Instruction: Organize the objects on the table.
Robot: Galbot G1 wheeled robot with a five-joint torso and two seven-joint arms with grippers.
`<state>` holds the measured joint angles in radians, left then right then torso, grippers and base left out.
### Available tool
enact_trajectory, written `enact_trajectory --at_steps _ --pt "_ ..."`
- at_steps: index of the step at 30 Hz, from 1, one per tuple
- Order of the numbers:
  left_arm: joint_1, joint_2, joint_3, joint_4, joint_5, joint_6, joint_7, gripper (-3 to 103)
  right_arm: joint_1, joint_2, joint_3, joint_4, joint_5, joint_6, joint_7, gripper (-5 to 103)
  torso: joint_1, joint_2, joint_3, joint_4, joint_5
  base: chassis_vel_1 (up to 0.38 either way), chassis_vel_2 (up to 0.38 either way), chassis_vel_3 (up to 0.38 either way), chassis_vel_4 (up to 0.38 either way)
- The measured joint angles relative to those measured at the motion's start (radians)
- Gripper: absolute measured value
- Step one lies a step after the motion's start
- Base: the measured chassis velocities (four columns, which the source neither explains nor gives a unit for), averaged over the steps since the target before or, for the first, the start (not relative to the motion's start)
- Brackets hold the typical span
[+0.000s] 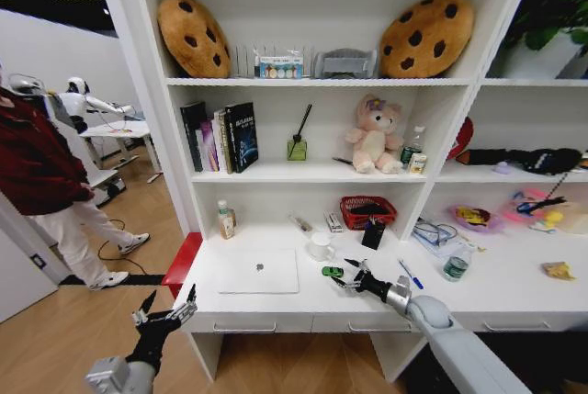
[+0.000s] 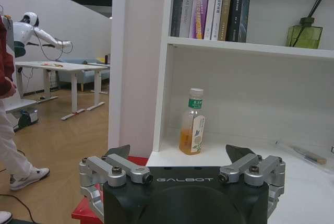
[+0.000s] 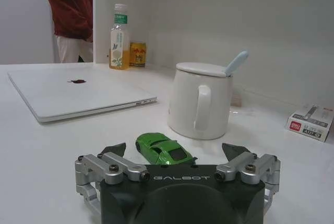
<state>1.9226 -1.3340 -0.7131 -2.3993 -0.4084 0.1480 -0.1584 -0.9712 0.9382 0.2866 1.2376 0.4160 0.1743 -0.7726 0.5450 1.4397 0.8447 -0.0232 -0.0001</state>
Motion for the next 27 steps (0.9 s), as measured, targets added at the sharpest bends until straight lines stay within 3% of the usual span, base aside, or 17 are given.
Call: enact_trajectory --at_steps 13,23,27 --pt "0.000 0.000 0.000 0.000 0.000 0.000 0.000 100 0.082 0.018 -0.067 -0.097 -0.017 0.014 -0.029 103 0.000 0.000 0.000 0.0000 -0.0001 0.000 0.000 0.000 0.000" --pt "0.000 0.000 0.000 0.000 0.000 0.000 0.000 100 0.135 0.032 -0.092 -0.143 -0.029 0.019 -0.064 63 0.000 0.000 0.000 0.0001 0.0001 0.000 0.000 0.000 0.000" --pt "0.000 0.000 0.000 0.000 0.000 0.000 0.000 100 0.126 0.028 -0.087 -0.132 -0.028 0.017 -0.071 57 0.000 0.000 0.000 0.0002 0.0003 0.000 0.000 0.000 0.000"
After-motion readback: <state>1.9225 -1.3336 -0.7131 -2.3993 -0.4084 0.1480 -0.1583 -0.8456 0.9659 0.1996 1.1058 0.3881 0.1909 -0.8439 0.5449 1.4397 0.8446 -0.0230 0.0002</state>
